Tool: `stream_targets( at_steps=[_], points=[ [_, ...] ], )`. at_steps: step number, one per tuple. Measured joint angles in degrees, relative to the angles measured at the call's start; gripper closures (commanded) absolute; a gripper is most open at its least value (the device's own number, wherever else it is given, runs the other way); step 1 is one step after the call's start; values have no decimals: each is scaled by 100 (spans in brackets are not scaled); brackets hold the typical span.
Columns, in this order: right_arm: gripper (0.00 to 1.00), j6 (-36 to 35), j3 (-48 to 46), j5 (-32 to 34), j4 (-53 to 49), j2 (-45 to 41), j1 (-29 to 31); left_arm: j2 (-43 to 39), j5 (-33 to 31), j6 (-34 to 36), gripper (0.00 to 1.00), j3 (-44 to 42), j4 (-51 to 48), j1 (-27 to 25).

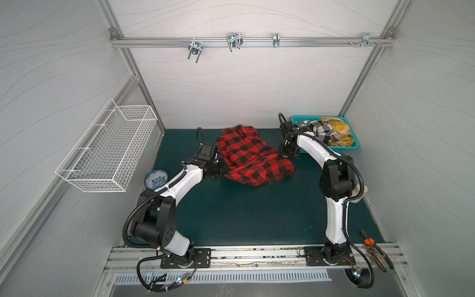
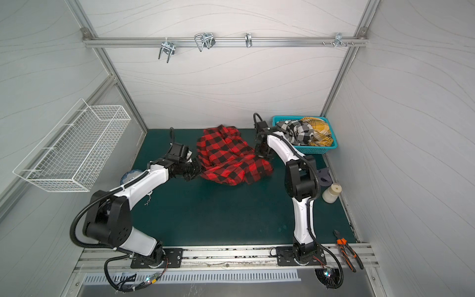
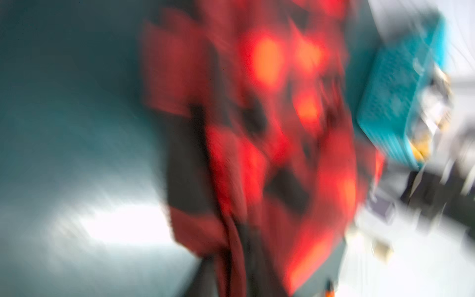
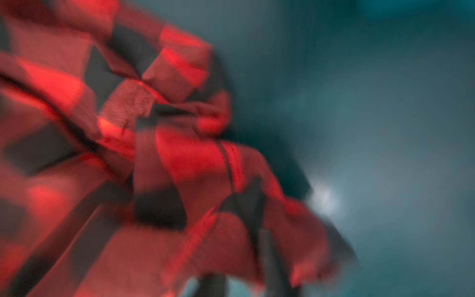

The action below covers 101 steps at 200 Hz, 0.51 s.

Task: Fold and stack the long sleeve shirts
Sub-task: 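Grasp the shirt edge with the left gripper while the right gripper holds another edge, then lift and spread the shirt between both grippers, pulling apart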

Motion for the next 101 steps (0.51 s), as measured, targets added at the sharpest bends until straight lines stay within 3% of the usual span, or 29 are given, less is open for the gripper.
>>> stream_targets(
  at_steps=[5, 20, 37, 56, 73, 87, 101],
  points=[
    [1, -98, 149, 105, -35, -70, 46, -103, 35, -20, 11, -101, 7, -188],
    [1, -321, 46, 387, -17, -494, 321, -278, 219, -70, 10, -363, -44, -640],
    [1, -378, -931, 608, 138, -1440, 828, -417, 201, -2, 10, -452, -411, -623],
    [1, -240, -2302, 385, 409, -2651, 1325, -741, -17, 195, 8, -310, -901, -179],
    [1, 74, -3580, 26, 870, -3663, 1394, -892, -127, 367, 11, 7, -1156, 472],
    [10, 365, -4419, -208, 1241, -4151, 1386, -782, -94, 479, 20, 295, -1244, 1084],
    [20, 643, -4811, -437, 1478, -4081, 1388, -459, 66, 570, 26, 533, -1287, 1611]
  ],
)
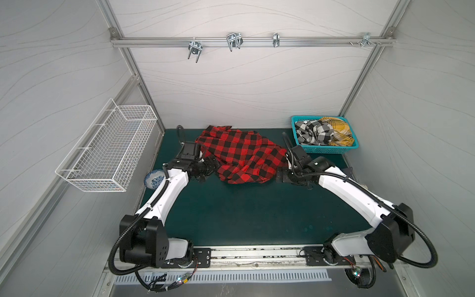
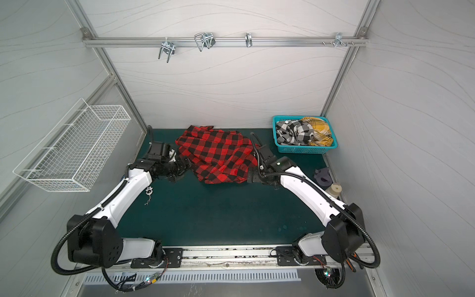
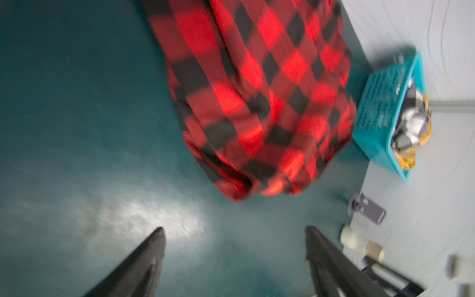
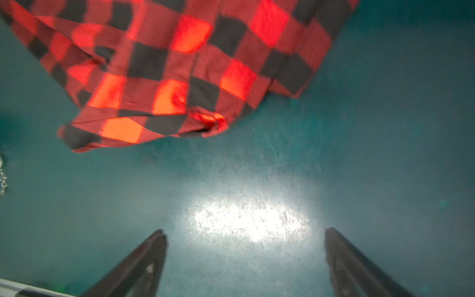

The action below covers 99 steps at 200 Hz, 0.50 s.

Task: Fold and stack the long sleeve shirts
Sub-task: 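Lift and spread the shirt between both grippers, pulling apart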

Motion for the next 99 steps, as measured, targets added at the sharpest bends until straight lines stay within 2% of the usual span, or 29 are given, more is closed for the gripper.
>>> stream_targets(
  at_steps=[11, 28, 47, 73, 80, 99],
  points=[
    [23, 160, -31, -212, 170, 345, -22, 243, 111, 79, 28, 59, -2, 208],
    [24, 376, 20, -570, 584, 1049, -90, 356, 293, 92, 29, -72, -46, 260],
    [25, 579, 140, -831, 935, 1674, -232, 103, 461, 85, 30, -380, -79, 249],
    [34, 820, 573, -1088, 1248, 2345, -446, -354, 551, 118, 34, -625, -173, 232],
    [40, 881, 675, -1132, 1342, 2472, -490, -442, 551, 127, 34, -649, -197, 232],
    [66, 1075, 885, -1239, 1519, 2782, -584, -621, 520, 177, 35, -664, -306, 232]
  ],
)
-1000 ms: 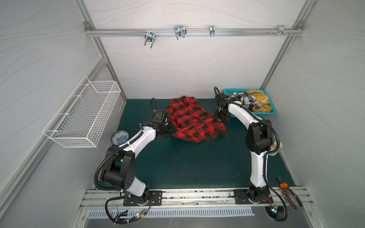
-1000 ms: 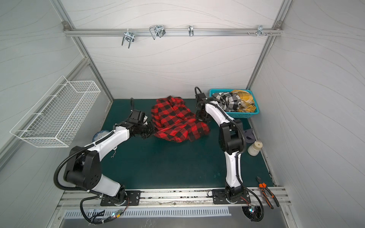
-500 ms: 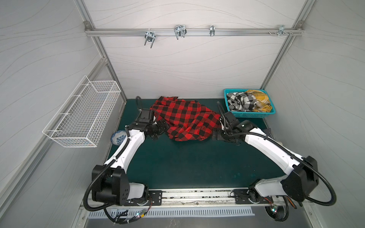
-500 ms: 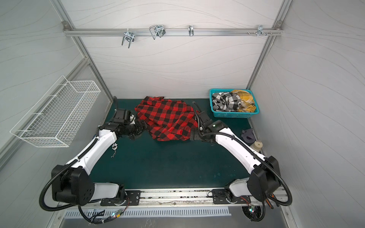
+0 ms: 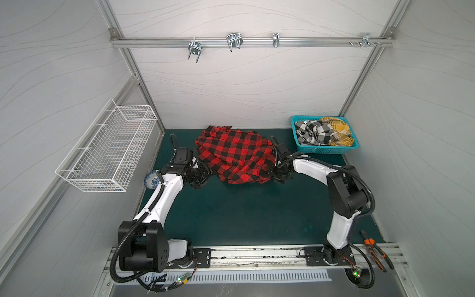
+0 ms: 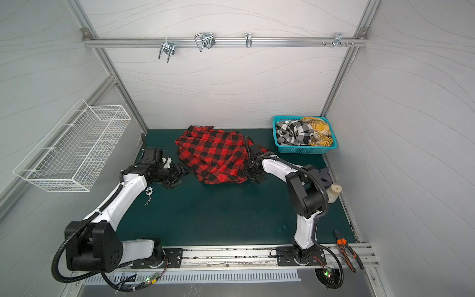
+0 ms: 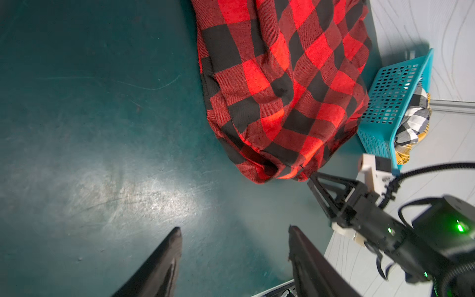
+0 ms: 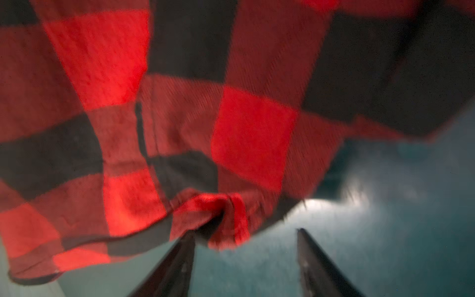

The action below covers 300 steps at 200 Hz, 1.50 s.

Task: Fold and stack the long sleeve shirts
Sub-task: 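Lift and spread the shirt between both grippers, pulling apart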

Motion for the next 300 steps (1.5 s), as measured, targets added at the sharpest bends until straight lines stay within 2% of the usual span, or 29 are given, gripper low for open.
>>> stream_targets(
  at_steps=[30, 67, 106, 135, 152, 186, 195, 204, 213, 226, 259, 283, 300],
  points=[
    [100, 133, 59, -122, 50, 289, -98, -61, -72, 83, 38, 2, -120, 2],
    [100, 81, -267, -94, -225, -15, -203, 114, -142, 111, 46, 170, -205, 63],
    [100, -511, -785, 247, -1102, -1755, -595, 243, -326, 114, 50, 575, -297, 229],
    [100, -984, -1154, 238, -1550, -2846, -1325, 343, -485, 114, 35, 721, -256, 256],
    [100, -1185, -1375, 83, -1690, -2955, -1626, 601, -496, 90, 35, 702, -142, 234],
    [100, -1379, -1744, -188, -1738, -2656, -1652, 1464, -455, 59, 36, 358, 382, 90],
    [89, -1394, -1818, -229, -1733, -2634, -1652, 1681, -387, 39, 37, 282, 472, 55],
    [73, -1381, -1878, -264, -1735, -2634, -1652, 1956, -323, 15, 38, 264, 555, 17],
    [61, -1399, -1912, -291, -1733, -2634, -1652, 2201, -275, -4, 39, 271, 678, -17],
    [50, -1427, -1958, -315, -1720, -2636, -1644, 2529, -221, -59, 42, 315, 833, -74],
    [39, -1338, -2166, -297, -1735, -2780, -1456, 3034, -131, -229, 49, 595, 1121, -116],
    [37, -1174, -2426, -354, -1668, -3005, -1311, 3180, -164, -262, 64, 839, 1366, -116],
    [37, -1051, -2675, -461, -1563, -3073, -1325, 3287, -197, -348, 82, 955, 1521, -116]
  ],
)
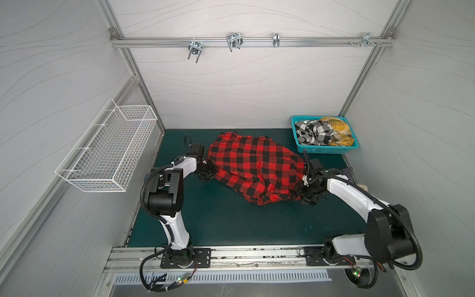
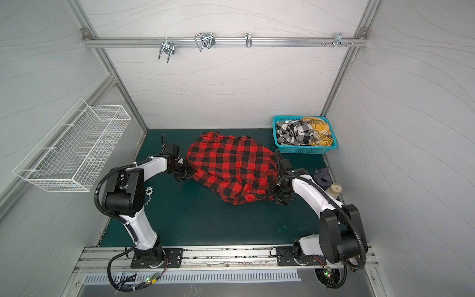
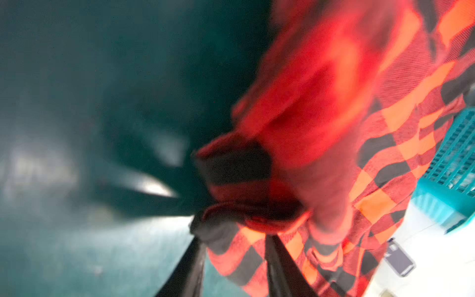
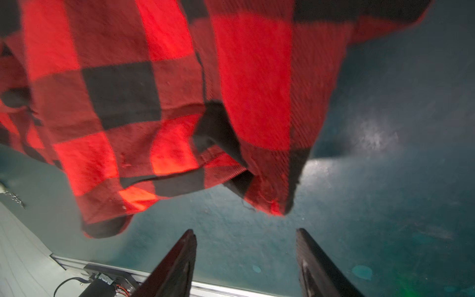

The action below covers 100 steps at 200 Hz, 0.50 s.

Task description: Fold and stack the long sleeve shirts

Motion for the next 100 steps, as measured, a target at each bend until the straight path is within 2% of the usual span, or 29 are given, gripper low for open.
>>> stream_targets(
  at_steps=[28, 54, 65, 77, 91, 100],
  points=[
    [37, 146, -400, -321, 358, 87, -302, 59, -7, -59, 100, 17, 168, 0],
    [42, 236, -542, -540, 675, 264, -520, 52, -7, -94, 100, 17, 254, 0],
    [51, 293, -542, -627, 811, 319, -533, 22, 11, -118, 100, 17, 254, 0],
    [76, 339, -511, -688, 944, 415, -533, -59, 33, -146, 100, 17, 249, 0],
    [100, 317, -417, -723, 1038, 614, -527, -236, 61, -162, 100, 48, 190, 0],
    [100, 310, -304, -715, 1049, 769, -520, -341, 68, -162, 100, 155, 79, 0]
  ],
)
